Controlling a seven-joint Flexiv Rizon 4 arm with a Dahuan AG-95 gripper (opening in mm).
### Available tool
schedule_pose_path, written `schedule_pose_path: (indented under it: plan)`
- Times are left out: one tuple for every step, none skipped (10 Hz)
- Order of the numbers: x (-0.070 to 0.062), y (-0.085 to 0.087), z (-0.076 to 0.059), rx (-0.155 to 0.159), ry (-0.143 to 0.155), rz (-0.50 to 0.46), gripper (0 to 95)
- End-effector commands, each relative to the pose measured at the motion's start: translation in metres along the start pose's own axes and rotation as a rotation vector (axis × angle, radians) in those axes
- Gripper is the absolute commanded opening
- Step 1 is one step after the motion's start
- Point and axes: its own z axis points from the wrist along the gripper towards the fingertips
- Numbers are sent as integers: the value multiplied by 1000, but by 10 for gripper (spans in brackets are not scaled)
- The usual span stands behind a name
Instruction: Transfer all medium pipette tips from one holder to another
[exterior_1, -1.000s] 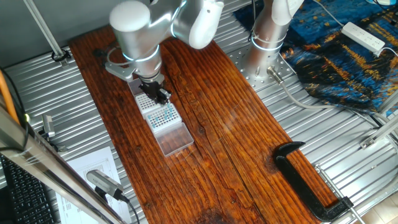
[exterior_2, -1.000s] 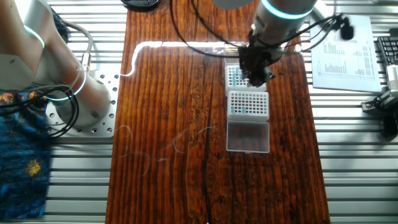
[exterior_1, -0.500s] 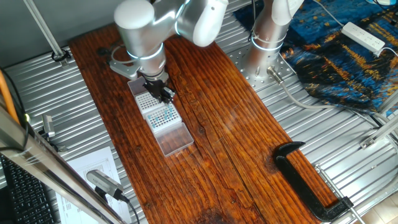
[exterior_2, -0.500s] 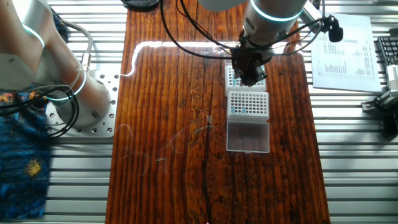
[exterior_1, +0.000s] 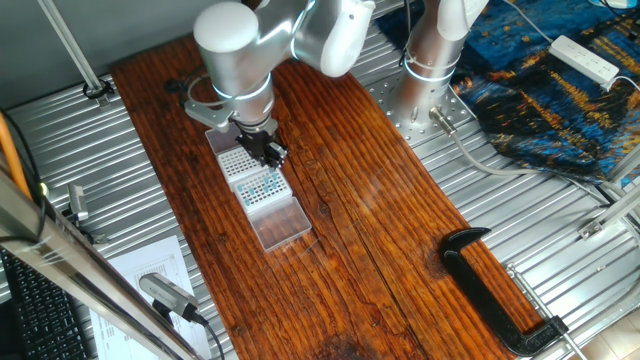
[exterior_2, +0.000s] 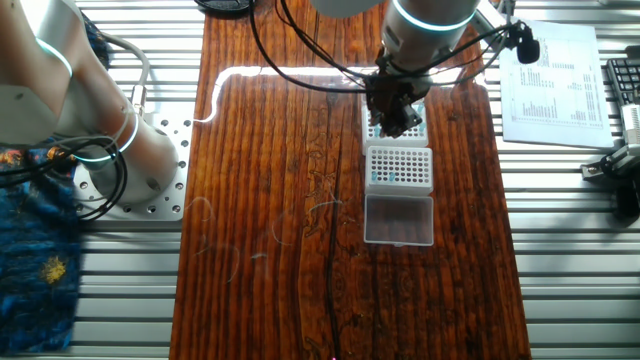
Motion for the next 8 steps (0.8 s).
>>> schedule_pose_path:
  plan:
    - [0, -1, 3, 5, -2, 0, 190]
    - [0, -1, 5, 7, -1, 1, 190]
    - [0, -1, 5, 10, 0, 0, 190]
    - [0, 0, 6, 10, 0, 1, 190]
    - [0, 0, 6, 8, -1, 0, 190]
    - [1, 0, 7, 7, -2, -2, 190]
    - [1, 0, 7, 8, -1, -2, 190]
    - [2, 1, 7, 9, 0, -2, 0]
